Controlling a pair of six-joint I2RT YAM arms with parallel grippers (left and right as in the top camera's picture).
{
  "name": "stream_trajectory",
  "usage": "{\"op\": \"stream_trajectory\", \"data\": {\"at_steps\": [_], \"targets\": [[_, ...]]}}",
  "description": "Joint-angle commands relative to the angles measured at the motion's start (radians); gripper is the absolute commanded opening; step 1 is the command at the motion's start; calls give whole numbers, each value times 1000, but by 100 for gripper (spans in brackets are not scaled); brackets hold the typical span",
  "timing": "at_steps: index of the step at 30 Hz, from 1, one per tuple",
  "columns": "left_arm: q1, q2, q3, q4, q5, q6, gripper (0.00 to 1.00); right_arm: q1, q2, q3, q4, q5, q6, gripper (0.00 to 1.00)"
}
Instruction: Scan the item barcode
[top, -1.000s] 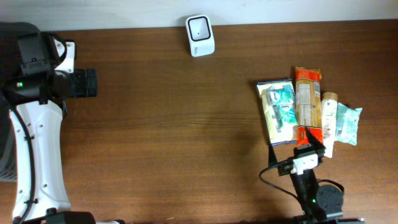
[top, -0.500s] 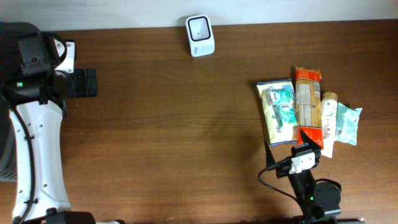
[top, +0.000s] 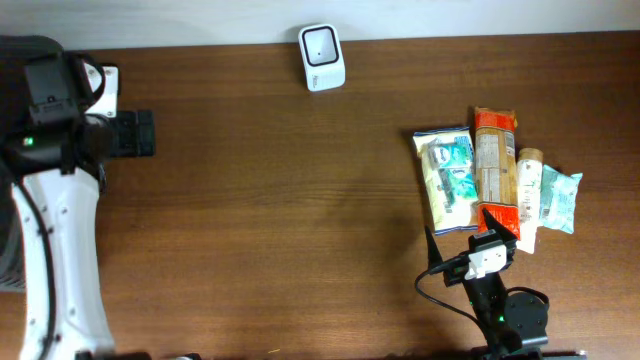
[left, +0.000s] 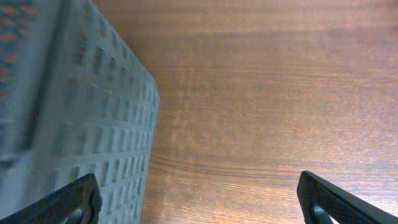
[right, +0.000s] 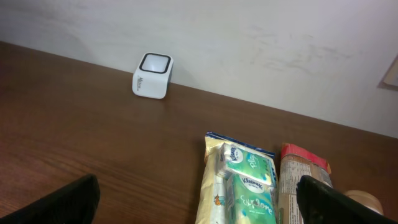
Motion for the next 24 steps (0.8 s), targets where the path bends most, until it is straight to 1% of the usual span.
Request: {"op": "stream_trajectory", "data": {"at_steps": [1, 4, 6, 7, 8, 10, 11, 12, 14, 15, 17, 21, 24], "targets": [[-45, -146, -7, 2, -3, 12, 99, -6, -8, -7, 0, -12, 11, 99], [-97, -251, -103, 2, -6, 13, 99, -6, -8, -7, 0, -12, 11, 99], [-120, -311, -165, 6, -60, 12, 99, -6, -8, -7, 0, -12, 11, 99], [-129, -338, -191, 5, -60, 12, 99, -6, -8, -7, 0, -12, 11, 99], [-147, -395, -257, 31, -60, 12, 99, -6, -8, -7, 0, -12, 11, 99], [-168, -527, -467, 269, -37, 12, 99, -6, -8, -7, 0, -12, 11, 99], [-170, -599, -594, 430, -1, 12, 99, -6, -8, -7, 0, -12, 11, 99], [-170, -660, -698, 557, 43, 12, 99, -6, -8, -7, 0, -12, 11, 99], [-170, -829, -973, 880, 146, 12, 99, -6, -8, -7, 0, -12, 11, 99], [-170, -913, -1109, 1030, 159, 12, 99, -6, -8, -7, 0, -12, 11, 99], [-170, -1048, -1292, 1162, 159, 12, 99, -6, -8, -7, 0, -12, 11, 99], [-170, -1275, -1507, 1176, 155, 12, 99, -6, -8, -7, 0, -12, 11, 99], [-170, -1429, -1619, 1160, 155, 12, 99, -6, -8, -7, 0, -12, 11, 99]]}}
